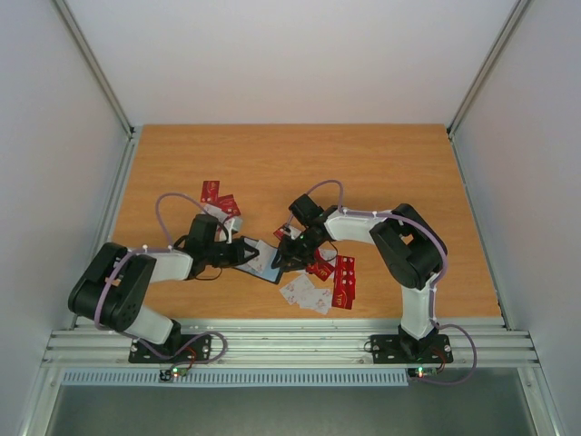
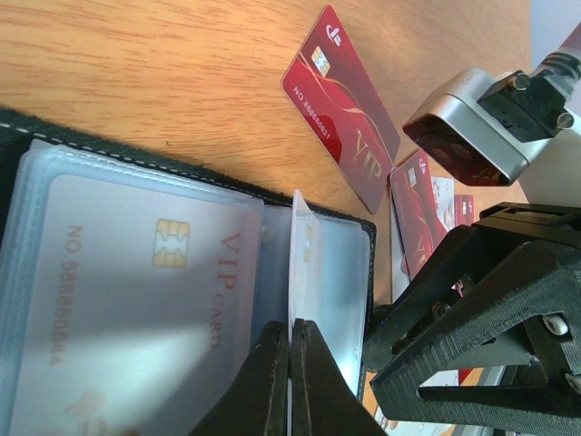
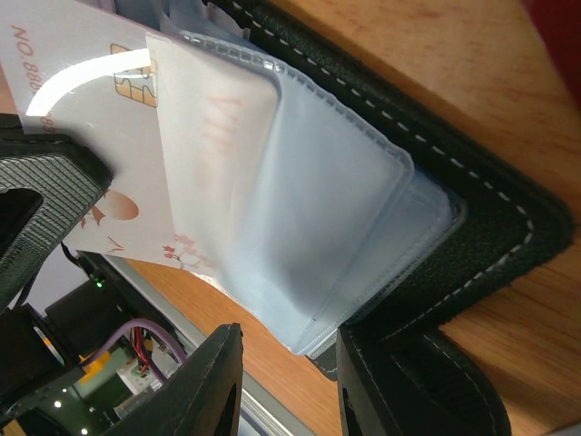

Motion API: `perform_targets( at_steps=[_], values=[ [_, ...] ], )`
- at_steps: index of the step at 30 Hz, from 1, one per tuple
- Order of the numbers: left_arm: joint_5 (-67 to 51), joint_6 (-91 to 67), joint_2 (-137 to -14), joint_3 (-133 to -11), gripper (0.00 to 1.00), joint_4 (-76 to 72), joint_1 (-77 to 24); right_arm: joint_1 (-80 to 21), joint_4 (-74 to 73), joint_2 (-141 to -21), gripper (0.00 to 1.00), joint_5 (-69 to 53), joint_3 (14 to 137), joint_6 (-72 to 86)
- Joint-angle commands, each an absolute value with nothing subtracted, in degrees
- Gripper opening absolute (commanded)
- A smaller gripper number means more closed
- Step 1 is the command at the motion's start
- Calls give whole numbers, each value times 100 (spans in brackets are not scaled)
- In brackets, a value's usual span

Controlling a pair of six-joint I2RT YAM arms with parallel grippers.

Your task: Put the credit cards into the card holder

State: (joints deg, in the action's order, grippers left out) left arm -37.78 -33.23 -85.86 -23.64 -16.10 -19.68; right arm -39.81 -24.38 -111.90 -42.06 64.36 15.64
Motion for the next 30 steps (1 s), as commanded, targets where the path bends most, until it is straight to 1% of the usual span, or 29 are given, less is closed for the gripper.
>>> perform_targets(
  at_steps=[1, 3, 5, 6, 9, 12, 15, 18, 23, 30],
  values=[
    [-3344, -3530, -8624, -2158, 1, -2038, -2073, -3934, -2542, -11514, 31, -3673, 6373, 1612],
    [-3268, -3556, -8570, -2133, 4, -1957, -2103, -3935, -2517, -11510, 31, -3687, 6375, 1625],
    [-3237, -3577, -8511, -2134, 8, -1862, -2133, -3937, -2496, -11498, 31, -3696, 6380, 1634],
    [-3205, -3575, -8463, -2142, 11, -1766, -2135, -3933, -2496, -11497, 31, -3700, 6381, 1628],
    [-2979, -3494, -8196, -2224, 25, -1170, -2136, -3931, -2490, -11480, 31, -3716, 6390, 1619],
    [-2827, -3362, -7908, -2328, 33, -714, -2136, -3928, -2474, -11470, 31, -3730, 6381, 1617],
    [-2750, -3211, -7745, -2466, 39, -318, -2136, -3920, -2454, -11470, 31, -3752, 6394, 1619],
    [-2633, -3058, -7661, -2631, 43, 190, -2136, -3924, -2435, -11483, 31, -3778, 6423, 1616],
    [-2427, -2583, -7746, -2979, 45, 738, -2136, -3928, -2426, -11492, 30, -3797, 6468, 1602],
    [-2656, -2274, -8123, -3276, 40, 755, -2136, -3928, -2409, -11522, 29, -3823, 6456, 1600]
  ],
)
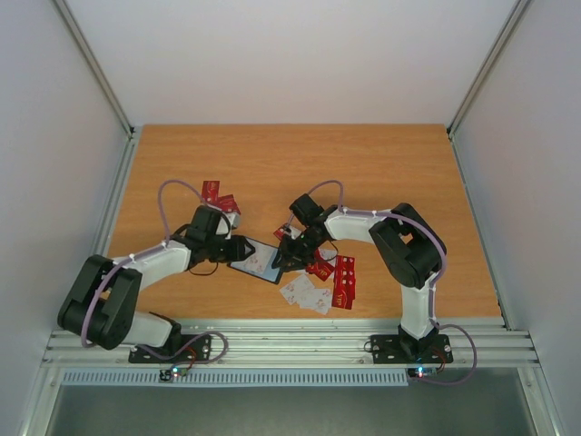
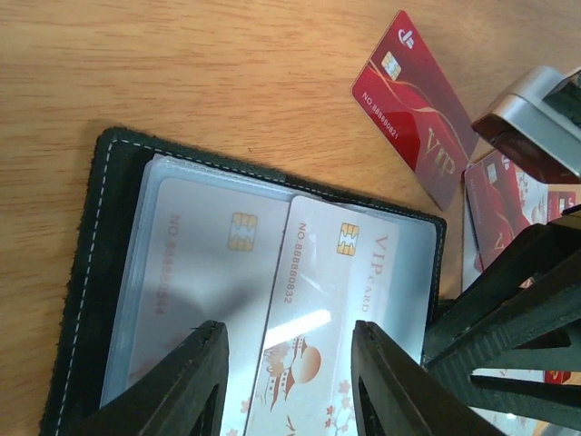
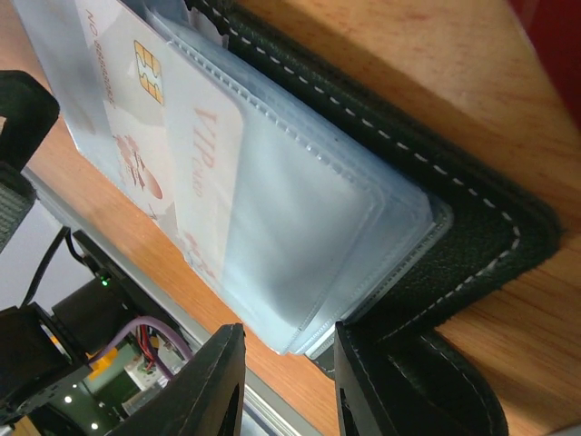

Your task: Put the credit cards into the card holder

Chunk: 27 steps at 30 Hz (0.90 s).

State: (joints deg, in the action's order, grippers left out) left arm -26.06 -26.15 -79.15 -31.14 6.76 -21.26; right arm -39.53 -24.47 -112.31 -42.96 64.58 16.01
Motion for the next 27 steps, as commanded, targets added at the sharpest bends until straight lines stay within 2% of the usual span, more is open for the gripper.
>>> perform_targets(
  at_steps=[1, 27],
  values=[
    [-2726, -2255, -8182, -3279, 39, 712, -2139, -3923, -2413, -11522, 29, -3823, 6451, 1600],
    [-3196, -2621, -8565, -3163, 34, 188, -2404, -3888, -2373, -11593, 29, -3824, 6525, 1626]
  ],
)
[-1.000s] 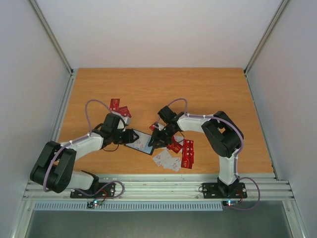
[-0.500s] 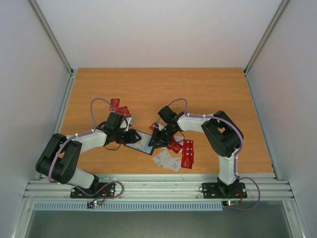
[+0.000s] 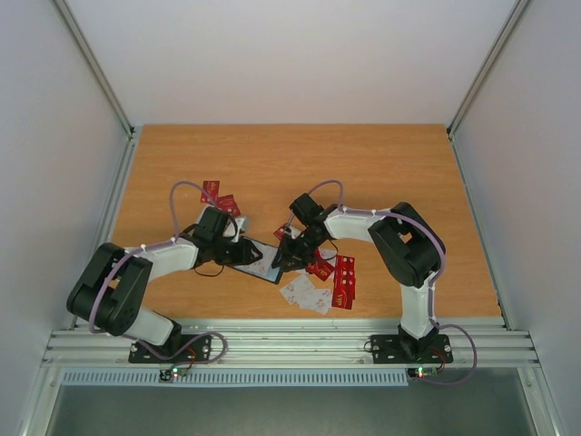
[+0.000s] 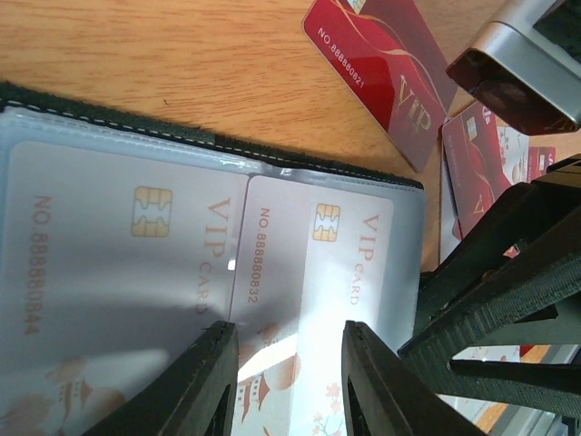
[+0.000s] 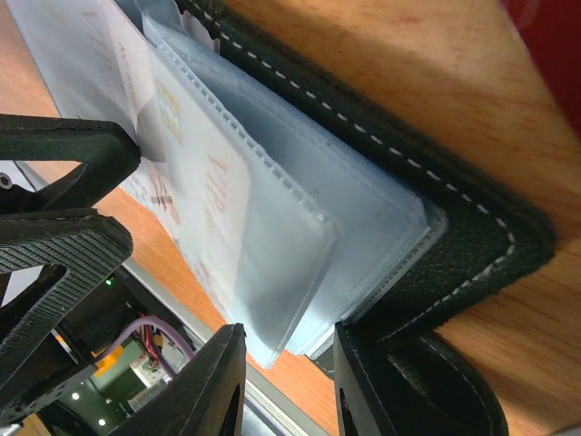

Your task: Put the credit cards into the card holder

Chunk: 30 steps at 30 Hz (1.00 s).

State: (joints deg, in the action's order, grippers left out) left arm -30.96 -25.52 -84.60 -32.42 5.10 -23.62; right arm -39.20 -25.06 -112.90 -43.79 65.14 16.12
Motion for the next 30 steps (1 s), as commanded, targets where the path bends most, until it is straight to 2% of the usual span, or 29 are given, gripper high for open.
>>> perform_targets(
  at_steps=[1, 22, 30],
  values=[
    [-3192, -2627, -8553, -3160, 34, 171, -2408, -3892, -2373, -11593, 29, -3825, 6530, 1626],
    [-3522, -2911, -8603, -3175, 34, -329, -2610, -3850, -2391, -11641, 29, -3823, 6617, 1626],
    [-2541, -2187, -8124, -3800, 35, 1287, -2608, -3812, -2467, -11606, 29, -3830, 6627, 1576]
  ],
)
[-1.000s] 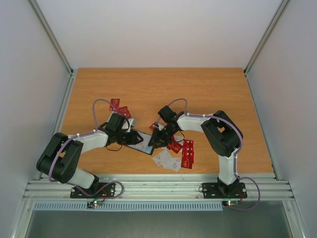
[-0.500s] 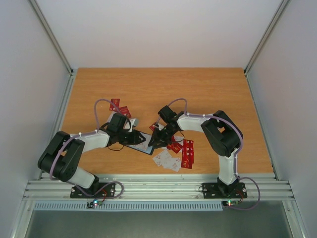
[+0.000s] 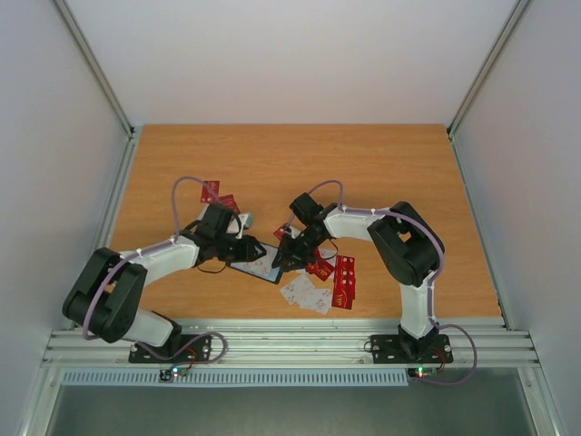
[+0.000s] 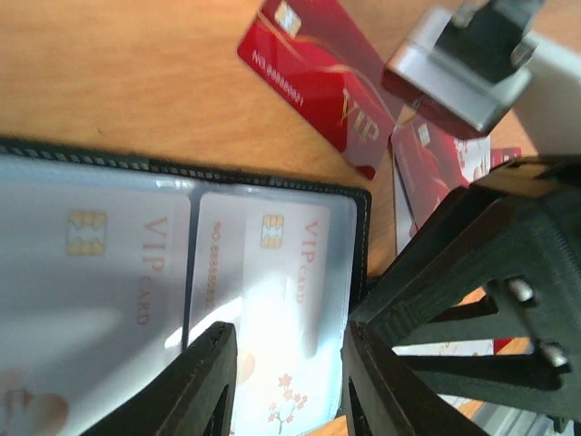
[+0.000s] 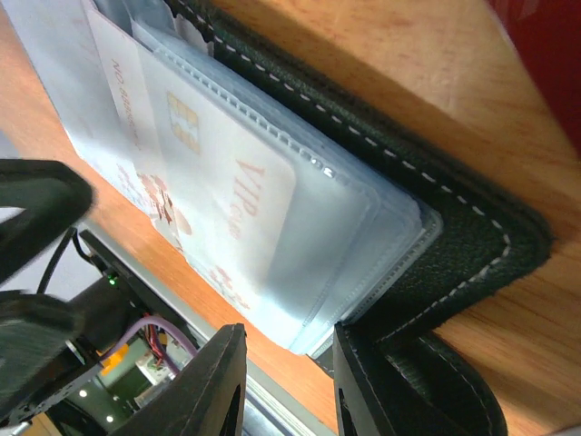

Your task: Put the credit cards into the card holder

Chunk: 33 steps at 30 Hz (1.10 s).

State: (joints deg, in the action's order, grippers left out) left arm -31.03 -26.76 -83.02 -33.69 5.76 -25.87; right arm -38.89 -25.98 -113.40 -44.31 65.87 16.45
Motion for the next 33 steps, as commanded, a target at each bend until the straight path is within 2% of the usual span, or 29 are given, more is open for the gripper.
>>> perform_targets(
  at_steps=[1, 3, 7, 33],
  values=[
    [-2438, -2074, -8154, -3853, 36, 1432, -2605, -3812, -2469, -11604, 28, -3832, 6619, 1574],
    [-2319, -1982, -8217, -3897, 41, 1537, -2602, -3814, -2470, -11603, 29, -3841, 6610, 1565],
    [-2327, -1921, -8447, -3948, 43, 1609, -2604, -3804, -2504, -11606, 29, -3849, 6614, 1530],
    [-3468, -2773, -8960, -3610, 39, 414, -2673, -3674, -2540, -11772, 28, -3902, 6835, 1460]
  ],
)
